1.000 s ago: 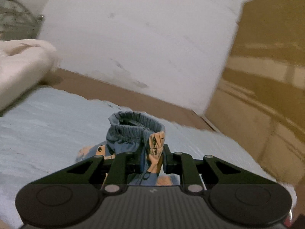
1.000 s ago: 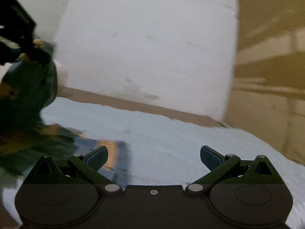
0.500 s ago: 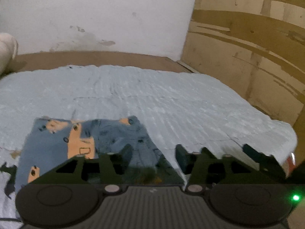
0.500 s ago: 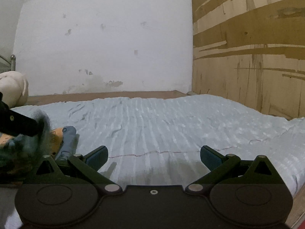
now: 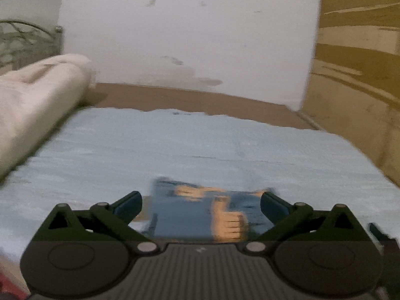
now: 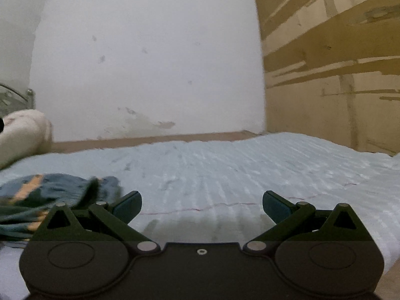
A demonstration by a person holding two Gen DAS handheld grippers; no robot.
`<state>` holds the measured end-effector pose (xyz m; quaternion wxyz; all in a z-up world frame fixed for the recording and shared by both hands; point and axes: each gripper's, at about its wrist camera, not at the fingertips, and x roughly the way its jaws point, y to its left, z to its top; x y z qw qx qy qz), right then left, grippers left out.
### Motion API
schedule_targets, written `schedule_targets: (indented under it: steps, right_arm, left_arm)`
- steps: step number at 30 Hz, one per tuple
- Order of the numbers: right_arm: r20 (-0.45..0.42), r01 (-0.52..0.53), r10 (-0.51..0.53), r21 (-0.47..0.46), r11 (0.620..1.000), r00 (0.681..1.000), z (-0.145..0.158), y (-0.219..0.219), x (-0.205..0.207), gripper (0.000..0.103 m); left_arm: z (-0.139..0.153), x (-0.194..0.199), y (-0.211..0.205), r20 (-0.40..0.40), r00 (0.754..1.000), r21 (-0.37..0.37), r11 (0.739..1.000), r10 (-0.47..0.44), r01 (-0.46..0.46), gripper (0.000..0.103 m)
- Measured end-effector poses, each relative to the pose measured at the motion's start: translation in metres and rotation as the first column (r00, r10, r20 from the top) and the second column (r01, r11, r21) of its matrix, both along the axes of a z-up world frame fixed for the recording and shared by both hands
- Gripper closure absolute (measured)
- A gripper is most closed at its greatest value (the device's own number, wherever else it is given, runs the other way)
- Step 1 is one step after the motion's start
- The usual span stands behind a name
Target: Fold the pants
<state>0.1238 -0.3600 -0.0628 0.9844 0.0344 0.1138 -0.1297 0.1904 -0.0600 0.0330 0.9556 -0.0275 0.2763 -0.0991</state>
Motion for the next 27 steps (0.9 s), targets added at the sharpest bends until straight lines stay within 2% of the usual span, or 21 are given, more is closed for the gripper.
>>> schedule_targets:
  steps: [4, 7, 11, 14, 17, 21, 27]
  right_arm:
    - [0.048, -0.174, 0.172, 0.052, 0.983, 0.984, 0.004, 0.006, -0.007, 0.001]
    - [0.04, -0.297, 0.295, 0.077, 0.952, 0.955, 0.01, 0.017, -0.006, 0.001]
    - [0.006, -0.41, 0.412, 0.086, 0.908, 0.911, 0.025, 0.035, -0.002, 0.001]
    - [-0.043, -0.479, 0.489, 0.139, 0.867, 0.871, 0.034, 0.036, 0.005, 0.001]
    - [-0.075, -0.492, 0.512, 0.187, 0.85, 0.856, 0.04, 0.031, 0.018, 0.001]
    - [-0.146, -0.434, 0.488, 0.292, 0.852, 0.86, 0.042, 0.021, 0.05, 0.001]
    - [-0.169, -0.398, 0.481, 0.367, 0.841, 0.86, 0.037, 0.019, 0.087, 0.018]
  left_arm:
    - [-0.012, 0.005, 0.039, -0.034, 0.992, 0.018, 0.992, 0.122, -0.121, 0.001]
    - [-0.034, 0.007, 0.06, -0.094, 0.98, -0.024, 0.984, 0.173, -0.176, 0.001]
    - [-0.06, 0.007, 0.069, -0.155, 0.972, -0.058, 0.98, 0.177, -0.188, 0.001]
    - [-0.07, 0.003, 0.069, -0.155, 0.976, -0.066, 0.984, 0.155, -0.167, 0.001]
    - [-0.077, 0.0, 0.062, -0.122, 0.982, -0.027, 0.989, 0.144, -0.148, 0.001]
    - [-0.081, -0.01, 0.057, -0.099, 0.985, -0.005, 0.99, 0.139, -0.14, 0.001]
    - [-0.081, -0.011, 0.057, -0.095, 0.987, -0.004, 0.992, 0.129, -0.13, 0.001]
